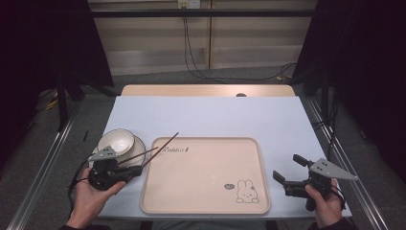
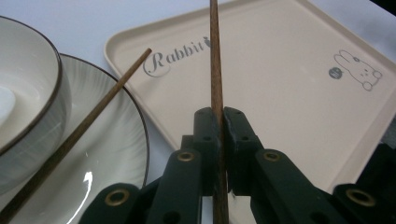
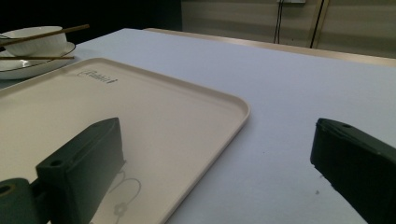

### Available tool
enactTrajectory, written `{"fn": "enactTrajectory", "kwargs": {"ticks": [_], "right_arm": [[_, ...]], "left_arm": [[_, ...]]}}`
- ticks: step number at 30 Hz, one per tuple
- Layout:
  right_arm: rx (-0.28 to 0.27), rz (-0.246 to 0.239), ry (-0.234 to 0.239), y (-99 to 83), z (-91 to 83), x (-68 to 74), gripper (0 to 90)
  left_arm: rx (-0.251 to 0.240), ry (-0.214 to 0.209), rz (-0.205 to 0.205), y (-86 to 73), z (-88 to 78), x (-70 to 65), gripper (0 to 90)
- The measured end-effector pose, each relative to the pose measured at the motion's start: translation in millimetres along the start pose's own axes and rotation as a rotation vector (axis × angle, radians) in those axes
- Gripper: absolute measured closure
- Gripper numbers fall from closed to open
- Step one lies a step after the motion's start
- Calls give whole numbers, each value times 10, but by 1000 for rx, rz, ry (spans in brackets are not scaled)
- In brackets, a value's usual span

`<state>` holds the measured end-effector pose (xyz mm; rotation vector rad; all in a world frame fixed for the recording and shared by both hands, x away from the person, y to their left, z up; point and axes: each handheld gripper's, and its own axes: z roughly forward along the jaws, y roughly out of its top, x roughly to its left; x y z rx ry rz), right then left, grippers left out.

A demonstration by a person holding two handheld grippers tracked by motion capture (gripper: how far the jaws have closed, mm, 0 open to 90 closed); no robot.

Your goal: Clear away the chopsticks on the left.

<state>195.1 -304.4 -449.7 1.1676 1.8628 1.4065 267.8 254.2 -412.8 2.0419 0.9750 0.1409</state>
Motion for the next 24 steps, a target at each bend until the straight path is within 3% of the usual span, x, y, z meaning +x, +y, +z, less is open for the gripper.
{"fn": "enactTrajectory", "kwargs": {"ticks": [6, 7, 10, 13, 17, 24], "right_arm": [[1, -1, -2, 0, 0, 0, 23], [1, -1, -2, 0, 0, 0, 23], [-1, -4, -2, 0, -1, 1, 22], [0, -3, -1, -1, 0, 0, 23], [0, -4, 2, 0, -2, 7, 22], [1, -5, 4, 0, 1, 8, 22]], "left_arm": [[-21, 28, -40, 93, 67, -74, 845], [-25, 33, -65, 86, 102, -95, 845], [-32, 61, -89, 45, 179, -160, 845], [-35, 65, -97, 17, 231, -201, 845], [-6, 94, -136, -56, 378, -255, 845], [43, 129, -161, -118, 499, -291, 844]]}}
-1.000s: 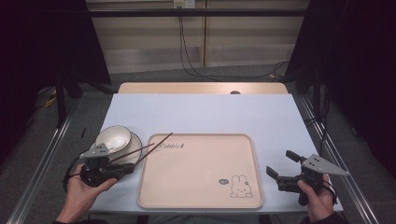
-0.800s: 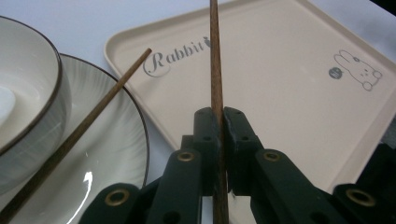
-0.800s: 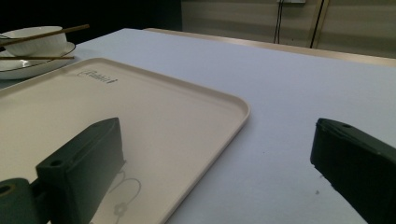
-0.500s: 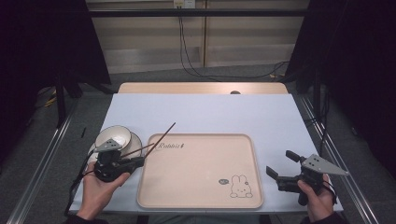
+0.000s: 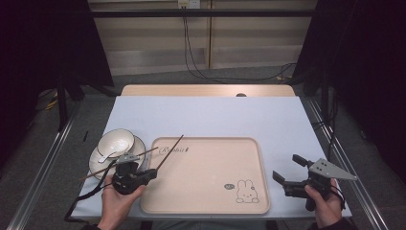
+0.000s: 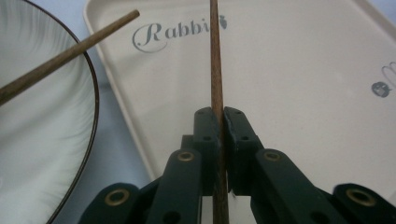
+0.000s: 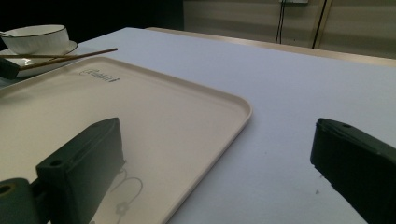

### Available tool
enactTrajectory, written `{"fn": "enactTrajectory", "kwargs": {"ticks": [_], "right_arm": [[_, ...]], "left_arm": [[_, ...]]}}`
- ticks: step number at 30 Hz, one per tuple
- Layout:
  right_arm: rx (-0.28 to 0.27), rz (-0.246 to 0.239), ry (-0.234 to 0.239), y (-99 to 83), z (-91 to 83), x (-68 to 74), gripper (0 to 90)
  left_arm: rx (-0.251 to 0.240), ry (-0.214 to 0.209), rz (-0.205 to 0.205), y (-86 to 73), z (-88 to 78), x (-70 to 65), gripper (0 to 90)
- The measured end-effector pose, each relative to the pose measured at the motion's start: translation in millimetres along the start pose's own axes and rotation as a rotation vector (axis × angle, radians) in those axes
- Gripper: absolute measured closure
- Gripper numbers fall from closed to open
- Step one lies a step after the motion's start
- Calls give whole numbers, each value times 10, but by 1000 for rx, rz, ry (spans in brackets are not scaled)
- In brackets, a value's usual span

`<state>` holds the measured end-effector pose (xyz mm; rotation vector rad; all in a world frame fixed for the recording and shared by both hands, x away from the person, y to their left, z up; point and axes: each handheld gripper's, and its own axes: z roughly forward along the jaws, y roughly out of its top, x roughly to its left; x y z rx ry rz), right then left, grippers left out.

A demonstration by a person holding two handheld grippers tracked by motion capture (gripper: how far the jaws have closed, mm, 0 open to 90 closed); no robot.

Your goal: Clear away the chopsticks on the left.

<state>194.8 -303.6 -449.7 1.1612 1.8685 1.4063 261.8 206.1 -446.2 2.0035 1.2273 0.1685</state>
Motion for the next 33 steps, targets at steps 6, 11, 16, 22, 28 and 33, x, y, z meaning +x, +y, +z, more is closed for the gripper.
{"fn": "enactTrajectory", "kwargs": {"ticks": [6, 11, 16, 22, 28, 33], "right_arm": [[4, -4, 7, 0, 4, 0, 23], [3, -4, 7, 1, 0, 3, 23], [3, -3, 10, 0, 0, 3, 23], [-1, -2, 5, 1, 0, 4, 23], [2, -1, 9, 0, 2, 3, 23], [0, -5, 10, 1, 4, 6, 23]], "left_arm": [[43, 26, -19, -20, 84, 8, 844], [76, 62, -37, -22, 141, 15, 844], [88, 79, -49, -23, 187, 18, 842], [99, 75, -47, -30, 204, 9, 841], [96, 68, -60, -32, 210, 3, 832], [97, 59, -66, -26, 212, 8, 817]]}}
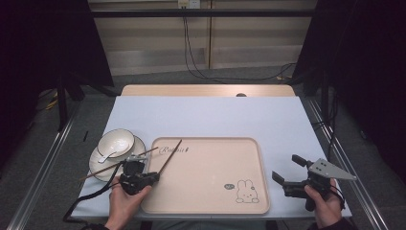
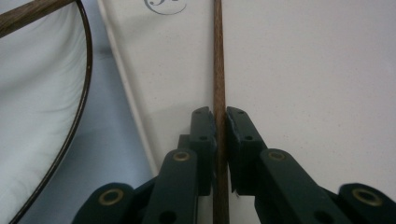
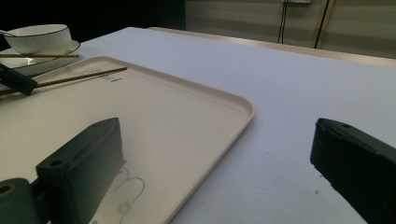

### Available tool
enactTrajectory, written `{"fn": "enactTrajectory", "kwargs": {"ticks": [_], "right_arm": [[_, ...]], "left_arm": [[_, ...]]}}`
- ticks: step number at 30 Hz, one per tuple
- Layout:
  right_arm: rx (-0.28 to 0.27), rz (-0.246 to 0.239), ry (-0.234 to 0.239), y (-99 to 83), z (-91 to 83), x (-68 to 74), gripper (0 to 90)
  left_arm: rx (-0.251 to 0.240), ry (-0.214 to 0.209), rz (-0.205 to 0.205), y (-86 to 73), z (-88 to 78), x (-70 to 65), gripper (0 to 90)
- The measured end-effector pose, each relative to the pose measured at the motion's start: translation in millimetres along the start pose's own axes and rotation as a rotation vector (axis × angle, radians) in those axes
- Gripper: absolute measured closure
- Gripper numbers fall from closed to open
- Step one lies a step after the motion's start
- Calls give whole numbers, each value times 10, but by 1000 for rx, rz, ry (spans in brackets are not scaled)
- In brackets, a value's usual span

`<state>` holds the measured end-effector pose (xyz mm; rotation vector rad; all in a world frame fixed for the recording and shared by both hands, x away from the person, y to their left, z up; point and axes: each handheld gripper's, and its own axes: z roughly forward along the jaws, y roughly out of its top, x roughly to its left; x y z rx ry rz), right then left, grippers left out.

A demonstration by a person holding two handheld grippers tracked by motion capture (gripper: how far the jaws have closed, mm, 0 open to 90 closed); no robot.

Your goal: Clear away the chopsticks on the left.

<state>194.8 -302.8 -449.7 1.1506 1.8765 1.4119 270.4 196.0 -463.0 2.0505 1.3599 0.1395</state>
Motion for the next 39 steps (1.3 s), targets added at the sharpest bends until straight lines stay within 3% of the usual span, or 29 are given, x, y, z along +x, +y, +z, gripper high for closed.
{"fn": "enactTrajectory", "kwargs": {"ticks": [12, 15, 16, 21, 24, 25, 29, 30, 31, 34, 38, 39], "right_arm": [[3, -3, 3, 0, 2, -2, 24], [3, -2, 2, 0, 0, -2, 24], [-1, -1, 1, 0, 0, 0, 23], [0, -1, 7, 2, 2, 4, 23], [-6, 1, 3, 2, -2, 7, 23], [-5, -1, 6, 3, -4, 6, 23], [-7, 0, 7, 4, -3, 4, 23], [-7, 0, 7, 4, -3, 4, 23], [-8, -6, 6, 4, -7, 1, 23], [-8, -6, 5, 3, -7, 1, 23], [-9, -5, 2, 4, -7, -1, 23], [-9, -5, 2, 4, -7, -1, 23]], "left_arm": [[7, -38, -27, 4, 12, -1, 823], [-14, -39, -49, 5, 12, -8, 807], [-10, -33, -32, 12, -11, 9, 804], [-23, -48, -22, 16, -28, 11, 781], [-56, -59, -6, 21, -70, 8, 667], [-61, -52, 52, 22, -115, 21, 613], [-92, -42, 92, 6, -187, 26, 406], [-96, -37, 112, 1, -212, 28, 406], [-105, -44, 133, -4, -236, 35, 316], [-135, -65, 146, -18, -299, 41, 251], [-195, -86, 210, -49, -444, 68, 158], [-195, -86, 210, -49, -444, 68, 149]]}}
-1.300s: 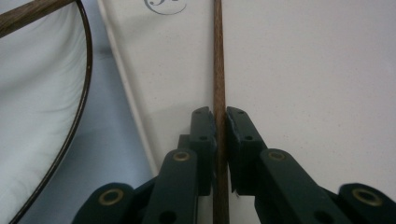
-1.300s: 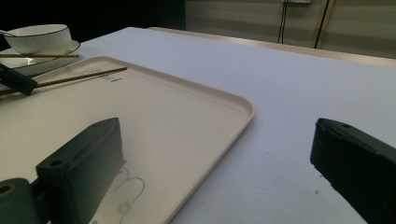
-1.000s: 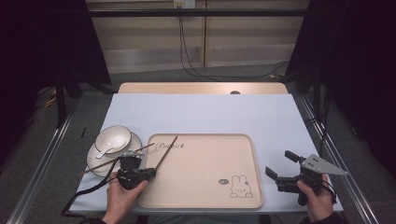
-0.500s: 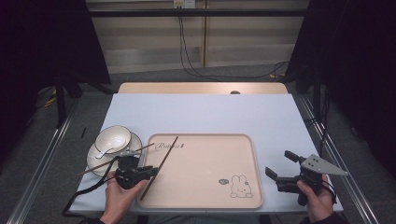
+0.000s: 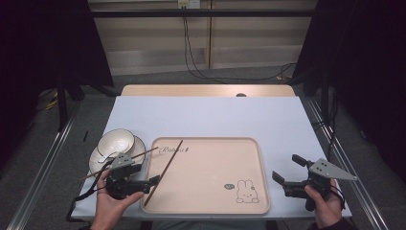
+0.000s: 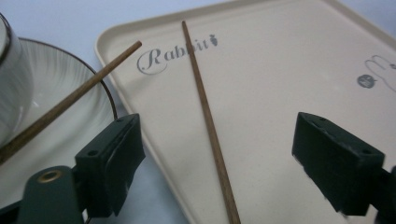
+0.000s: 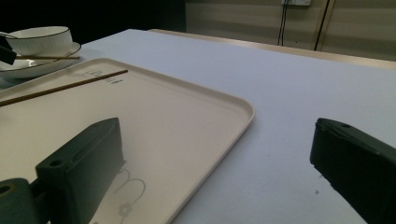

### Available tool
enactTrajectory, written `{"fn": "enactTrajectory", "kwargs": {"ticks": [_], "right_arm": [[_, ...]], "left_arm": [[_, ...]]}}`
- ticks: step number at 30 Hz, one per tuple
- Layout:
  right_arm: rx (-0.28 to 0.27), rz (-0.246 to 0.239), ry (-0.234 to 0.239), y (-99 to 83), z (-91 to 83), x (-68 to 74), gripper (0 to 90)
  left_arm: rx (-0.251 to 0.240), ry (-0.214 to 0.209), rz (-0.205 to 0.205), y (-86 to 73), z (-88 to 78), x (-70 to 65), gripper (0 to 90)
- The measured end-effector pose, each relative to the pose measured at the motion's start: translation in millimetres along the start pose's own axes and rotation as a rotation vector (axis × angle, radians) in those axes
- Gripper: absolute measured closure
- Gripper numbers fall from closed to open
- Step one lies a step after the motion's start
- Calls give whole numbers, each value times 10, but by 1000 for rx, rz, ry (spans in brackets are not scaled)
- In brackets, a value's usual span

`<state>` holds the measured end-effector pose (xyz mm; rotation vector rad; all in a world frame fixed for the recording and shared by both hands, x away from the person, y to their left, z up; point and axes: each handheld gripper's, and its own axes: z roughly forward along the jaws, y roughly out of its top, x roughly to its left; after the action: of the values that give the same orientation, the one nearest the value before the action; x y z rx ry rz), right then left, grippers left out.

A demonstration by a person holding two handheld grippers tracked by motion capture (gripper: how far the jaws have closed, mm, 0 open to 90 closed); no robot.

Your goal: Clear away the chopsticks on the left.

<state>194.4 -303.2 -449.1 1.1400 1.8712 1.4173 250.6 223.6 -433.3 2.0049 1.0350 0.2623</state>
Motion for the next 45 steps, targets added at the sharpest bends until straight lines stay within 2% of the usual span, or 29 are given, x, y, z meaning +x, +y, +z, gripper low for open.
{"fn": "enactTrajectory", "kwargs": {"ticks": [2, 4, 5, 6, 7, 8, 9, 10, 11, 12, 14, 17, 18, 19, 21, 22, 23, 24, 29, 33, 35, 36, 37, 41, 42, 44, 45], "right_arm": [[0, 0, 1, 0, 0, 1, 23], [0, 0, -1, 0, 0, 0, 23], [0, 0, 0, 0, 0, 1, 23], [0, -1, -1, 0, 0, 1, 23], [0, 2, -2, 0, 1, 1, 23], [1, 2, -4, -1, 1, -1, 23], [0, 2, -5, -1, 1, -1, 23], [0, 2, -5, -1, 1, -1, 23], [0, 2, -3, 0, 0, 0, 23], [0, 2, -3, 0, 0, 0, 23], [1, 1, -3, -1, 0, 0, 23], [0, 2, -4, 0, 2, -2, 23], [0, 2, -4, 0, 2, -2, 23], [1, 1, -3, 0, 2, 0, 23], [0, 1, -6, 0, 1, -2, 23], [0, 1, -6, 0, 1, -2, 23], [0, 2, -6, 0, 0, -3, 23], [0, 2, -6, 0, 0, -3, 23], [1, 2, -6, 1, 3, -2, 23], [2, 2, -6, 1, 4, -2, 23], [1, 4, -7, 0, 4, -3, 23], [1, 4, -7, 0, 4, -4, 23], [1, 4, -7, 0, 4, -4, 23], [1, 4, -8, 0, 4, -3, 23], [1, 5, -7, 0, 4, -3, 23], [1, 3, -9, 0, 3, -4, 23], [2, 4, -8, 0, 4, -2, 24]], "left_arm": [[-20, -8, 10, -19, -52, 27, 131], [-32, -21, -19, -49, -94, 88, 93], [-33, -9, 14, -61, -153, 128, 59], [-33, -9, 14, -61, -153, 128, 43], [-74, -45, 41, -80, -221, 153, 42], [-86, -77, 21, -95, -245, 178, 41], [-86, -77, 21, -95, -245, 178, 38], [-83, -102, 10, -112, -259, 211, 38], [-82, -99, 19, -126, -275, 230, 27], [-79, -72, 39, -134, -293, 234, 27], [-83, -72, 74, -146, -357, 252, 28], [-76, -50, 83, -158, -390, 299, 44], [-76, -50, 83, -158, -390, 299, 50], [-97, -51, 72, -188, -401, 338, 50], [-98, -84, 43, -233, -415, 432, 50], [-112, -83, 36, -254, -427, 459, 50], [-127, -60, 44, -296, -474, 514, 45], [-127, -60, 44, -296, -474, 514, 39], [-136, -103, 58, -374, -549, 605, 36], [-157, -99, 50, -390, -603, 655, 39], [-157, -64, 52, -407, -642, 707, 43], [-156, -61, 61, -412, -661, 722, 43], [-152, -68, 75, -416, -682, 744, 43], [-138, -84, 87, -442, -727, 815, 43], [-131, -75, 87, -456, -738, 856, 44], [-119, -88, 76, -476, -768, 955, 65], [-120, -92, 85, -478, -780, 984, 72]]}}
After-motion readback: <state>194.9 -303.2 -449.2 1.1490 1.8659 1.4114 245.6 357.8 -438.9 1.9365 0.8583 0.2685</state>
